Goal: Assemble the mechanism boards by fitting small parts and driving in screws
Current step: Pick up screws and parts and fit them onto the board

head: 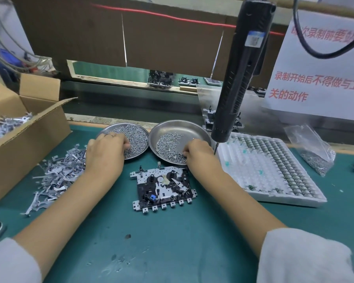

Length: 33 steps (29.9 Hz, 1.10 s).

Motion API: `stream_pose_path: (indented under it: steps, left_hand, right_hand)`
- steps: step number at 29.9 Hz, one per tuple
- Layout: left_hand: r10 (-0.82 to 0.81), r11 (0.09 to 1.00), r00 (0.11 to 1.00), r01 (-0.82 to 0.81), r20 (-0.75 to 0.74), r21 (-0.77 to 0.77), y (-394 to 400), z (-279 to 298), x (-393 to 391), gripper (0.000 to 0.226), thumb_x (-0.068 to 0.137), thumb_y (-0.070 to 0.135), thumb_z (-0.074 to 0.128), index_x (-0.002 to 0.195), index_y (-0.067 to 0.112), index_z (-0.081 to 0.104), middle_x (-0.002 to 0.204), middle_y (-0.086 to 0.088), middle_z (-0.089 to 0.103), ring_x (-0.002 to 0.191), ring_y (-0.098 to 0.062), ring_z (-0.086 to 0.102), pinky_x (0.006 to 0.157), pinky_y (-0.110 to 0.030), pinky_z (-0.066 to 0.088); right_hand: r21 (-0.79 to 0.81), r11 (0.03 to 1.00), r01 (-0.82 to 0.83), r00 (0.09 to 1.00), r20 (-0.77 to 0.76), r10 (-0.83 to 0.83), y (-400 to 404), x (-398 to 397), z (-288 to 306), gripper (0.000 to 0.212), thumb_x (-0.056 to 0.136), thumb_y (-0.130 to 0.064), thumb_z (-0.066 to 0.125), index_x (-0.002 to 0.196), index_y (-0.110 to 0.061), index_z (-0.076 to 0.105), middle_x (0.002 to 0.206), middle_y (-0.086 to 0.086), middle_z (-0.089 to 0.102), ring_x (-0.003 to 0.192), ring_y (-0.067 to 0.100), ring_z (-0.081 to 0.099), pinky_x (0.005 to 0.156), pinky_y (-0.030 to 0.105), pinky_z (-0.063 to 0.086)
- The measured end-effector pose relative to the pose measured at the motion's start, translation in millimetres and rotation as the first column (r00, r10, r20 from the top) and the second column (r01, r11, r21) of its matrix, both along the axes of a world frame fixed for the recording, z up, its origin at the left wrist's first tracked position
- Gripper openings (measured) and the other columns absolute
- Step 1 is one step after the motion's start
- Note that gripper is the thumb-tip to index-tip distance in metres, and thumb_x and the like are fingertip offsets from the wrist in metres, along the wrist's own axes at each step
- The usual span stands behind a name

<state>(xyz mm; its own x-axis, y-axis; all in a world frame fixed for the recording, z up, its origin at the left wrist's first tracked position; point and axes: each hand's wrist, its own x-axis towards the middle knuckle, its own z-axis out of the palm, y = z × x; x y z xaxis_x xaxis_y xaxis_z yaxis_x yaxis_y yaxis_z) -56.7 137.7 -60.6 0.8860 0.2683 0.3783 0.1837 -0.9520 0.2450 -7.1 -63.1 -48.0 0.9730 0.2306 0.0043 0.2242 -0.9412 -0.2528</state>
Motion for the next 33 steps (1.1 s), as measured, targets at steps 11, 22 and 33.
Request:
stream_pose_path:
  steps: [11,22,33]
  left_hand:
    - [-0.09,0.961,0.987,0.12,0.129,-0.248,-4.0,0.0,-7.8,0.016,0.092,0.011,0.058,0.106,0.01,0.066,0.097,-0.007,0.069,0.096,-0.028,0.062,0.083,-0.036,0.049]
    - [-0.342,0.361,0.749,0.662,0.567,-0.657,-60.1,12.5,-63.1,0.03,0.071,0.022,0.074,0.098,0.034,0.068,0.088,0.005,0.073,0.085,-0.013,0.069,0.082,-0.022,0.053]
    - [-0.316,0.391,0.718,0.695,0.621,-0.604,-68.2,12.7,-66.6,0.029,0.072,0.014,0.074,0.1,0.022,0.066,0.087,0.008,0.074,0.084,-0.011,0.07,0.081,-0.023,0.053]
  right_hand:
    - [0.799,0.596,-0.078,0.995,0.102,-0.006,-19.6,-34.8,3.2,0.015,0.086,-0.008,0.066,0.078,-0.02,0.07,0.07,-0.013,0.065,0.064,0.001,0.06,0.07,0.011,0.049]
    - [0.989,0.015,0.15,0.886,-0.141,0.441,-25.5,-78.3,3.5,0.021,0.078,-0.015,0.064,0.094,-0.001,0.067,0.092,0.008,0.073,0.091,0.016,0.069,0.078,0.022,0.053]
    - [0.992,0.009,0.125,0.884,-0.116,0.453,-22.5,-80.4,5.2,0.013,0.073,-0.019,0.069,0.083,-0.012,0.074,0.09,0.01,0.073,0.087,0.018,0.069,0.081,0.023,0.052]
